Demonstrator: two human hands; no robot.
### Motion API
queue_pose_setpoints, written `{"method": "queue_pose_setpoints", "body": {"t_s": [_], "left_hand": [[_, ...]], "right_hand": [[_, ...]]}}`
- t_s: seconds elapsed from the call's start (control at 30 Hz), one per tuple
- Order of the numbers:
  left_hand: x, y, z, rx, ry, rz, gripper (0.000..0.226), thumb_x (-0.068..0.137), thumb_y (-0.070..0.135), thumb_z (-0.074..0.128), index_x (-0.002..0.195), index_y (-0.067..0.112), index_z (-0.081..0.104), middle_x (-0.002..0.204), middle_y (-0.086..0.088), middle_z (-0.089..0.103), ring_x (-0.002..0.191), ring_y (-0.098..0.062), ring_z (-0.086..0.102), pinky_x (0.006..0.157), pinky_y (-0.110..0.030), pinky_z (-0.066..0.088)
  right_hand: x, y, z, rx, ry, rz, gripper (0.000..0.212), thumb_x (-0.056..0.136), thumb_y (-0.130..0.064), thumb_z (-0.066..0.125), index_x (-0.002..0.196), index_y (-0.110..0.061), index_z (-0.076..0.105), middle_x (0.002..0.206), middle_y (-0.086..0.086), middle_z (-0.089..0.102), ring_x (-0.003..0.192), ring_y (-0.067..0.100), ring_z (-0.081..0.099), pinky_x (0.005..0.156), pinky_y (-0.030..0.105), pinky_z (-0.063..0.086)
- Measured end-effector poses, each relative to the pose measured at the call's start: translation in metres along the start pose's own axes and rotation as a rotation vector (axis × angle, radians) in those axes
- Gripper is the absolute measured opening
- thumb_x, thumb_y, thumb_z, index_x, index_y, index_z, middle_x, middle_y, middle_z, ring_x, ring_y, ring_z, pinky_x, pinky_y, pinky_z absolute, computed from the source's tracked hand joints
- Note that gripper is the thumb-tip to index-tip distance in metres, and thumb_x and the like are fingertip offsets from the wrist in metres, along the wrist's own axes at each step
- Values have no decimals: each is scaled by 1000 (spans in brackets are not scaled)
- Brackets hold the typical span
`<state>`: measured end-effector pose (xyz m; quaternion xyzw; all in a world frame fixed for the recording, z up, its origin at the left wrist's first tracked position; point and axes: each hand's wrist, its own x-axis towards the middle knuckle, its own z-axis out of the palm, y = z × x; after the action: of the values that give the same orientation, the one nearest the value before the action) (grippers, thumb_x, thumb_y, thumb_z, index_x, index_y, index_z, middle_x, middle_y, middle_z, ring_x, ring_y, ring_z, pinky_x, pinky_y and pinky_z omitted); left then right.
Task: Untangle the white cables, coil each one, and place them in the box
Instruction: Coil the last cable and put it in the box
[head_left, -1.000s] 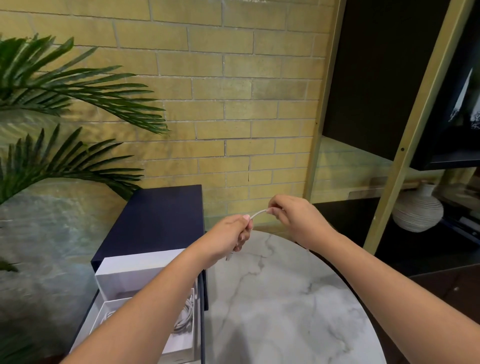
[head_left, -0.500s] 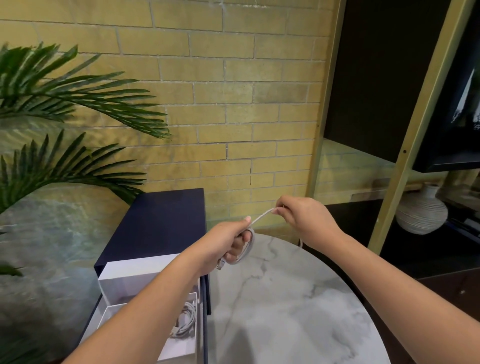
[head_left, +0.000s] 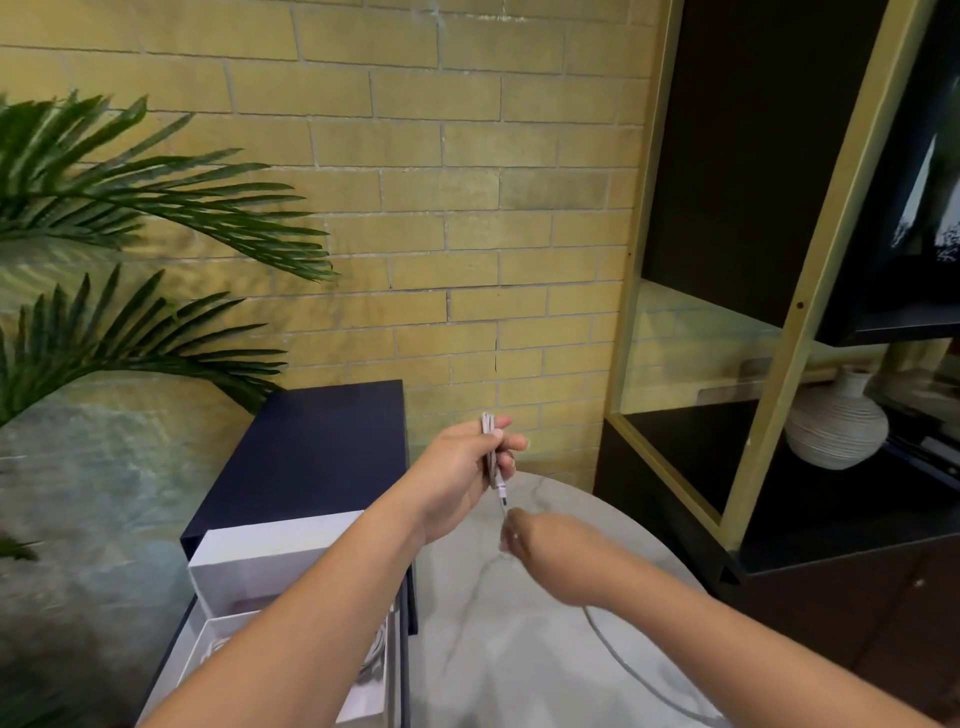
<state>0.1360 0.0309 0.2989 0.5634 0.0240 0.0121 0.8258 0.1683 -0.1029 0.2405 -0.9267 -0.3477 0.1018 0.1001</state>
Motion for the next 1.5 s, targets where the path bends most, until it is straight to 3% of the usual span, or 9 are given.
{"method": "queue_pose_setpoints", "body": {"t_s": [0.2, 0.3, 0.37, 0.47, 0.6, 0.73, 1.03, 1.33, 1.5], "left_hand": [[4, -14, -1, 361, 24, 98, 40, 104, 9, 34, 143, 4, 31, 105, 4, 69, 84, -6, 67, 88, -20, 48], [4, -19, -3, 660, -7, 136, 46, 104, 14, 35, 148, 10, 24, 114, 10, 66, 90, 5, 66, 70, -1, 43], [4, -19, -8, 775, -16, 130, 48, 104, 15, 36, 149, 12, 23, 115, 9, 66, 92, 3, 66, 63, -1, 42], [1, -18, -18, 904, -58, 73, 34, 103, 18, 39, 137, 17, 41, 99, 9, 71, 87, -7, 64, 77, -19, 48], [-10, -12, -17, 760, -304, -145, 24, 104, 16, 37, 121, 8, 51, 79, 5, 69, 70, -9, 66, 70, -21, 44], [-18, -7, -10, 735, -413, -208, 17, 102, 23, 44, 95, 13, 55, 66, 1, 52, 52, -6, 50, 69, -24, 42], [-21, -7, -10, 635, -396, -229, 28, 101, 27, 44, 101, 6, 63, 57, 4, 45, 48, -9, 34, 58, -22, 36], [-26, -4, -3, 550, -307, -188, 39, 103, 36, 35, 81, 11, 55, 52, 7, 27, 46, -9, 21, 53, -20, 34], [-21, -6, -4, 480, -187, -151, 41, 104, 34, 33, 72, 13, 48, 50, 6, 23, 42, -9, 17, 52, -24, 29]], "right_hand": [[-12, -23, -18, 94, -218, -10, 31, 100, -18, 46, 130, -12, 44, 93, 6, 63, 78, 21, 60, 68, 33, 45], [-17, -25, -30, 160, -320, -12, 29, 99, -13, 45, 128, -13, 47, 73, -8, 56, 63, 13, 57, 70, 34, 51], [-23, -24, -45, 97, -252, -46, 23, 98, -11, 47, 119, -13, 54, 76, -7, 55, 66, 10, 55, 75, 36, 52], [-32, -16, -68, 61, -109, -82, 22, 98, -17, 47, 80, -25, 56, 92, 1, 65, 76, 14, 59, 71, 35, 47], [-35, 0, -85, 72, -10, -85, 20, 93, -25, 54, 75, -21, 61, 68, -8, 63, 70, 17, 58, 71, 37, 48], [-34, 11, -87, 148, 80, -128, 7, 89, -24, 63, 88, -20, 69, 74, -8, 67, 70, 7, 59, 66, 26, 47], [-40, 19, -79, 147, 364, -322, 11, 91, -19, 62, 94, -23, 72, 92, -14, 51, 85, 4, 51, 73, 15, 41], [-25, 21, -57, 323, 628, -333, 15, 88, -10, 64, 85, -24, 58, 87, -15, 50, 83, 4, 52, 73, 16, 42], [-25, 18, -35, 529, 481, -308, 9, 94, -23, 58, 102, -25, 61, 102, -11, 57, 98, 3, 58, 82, 15, 47]]}}
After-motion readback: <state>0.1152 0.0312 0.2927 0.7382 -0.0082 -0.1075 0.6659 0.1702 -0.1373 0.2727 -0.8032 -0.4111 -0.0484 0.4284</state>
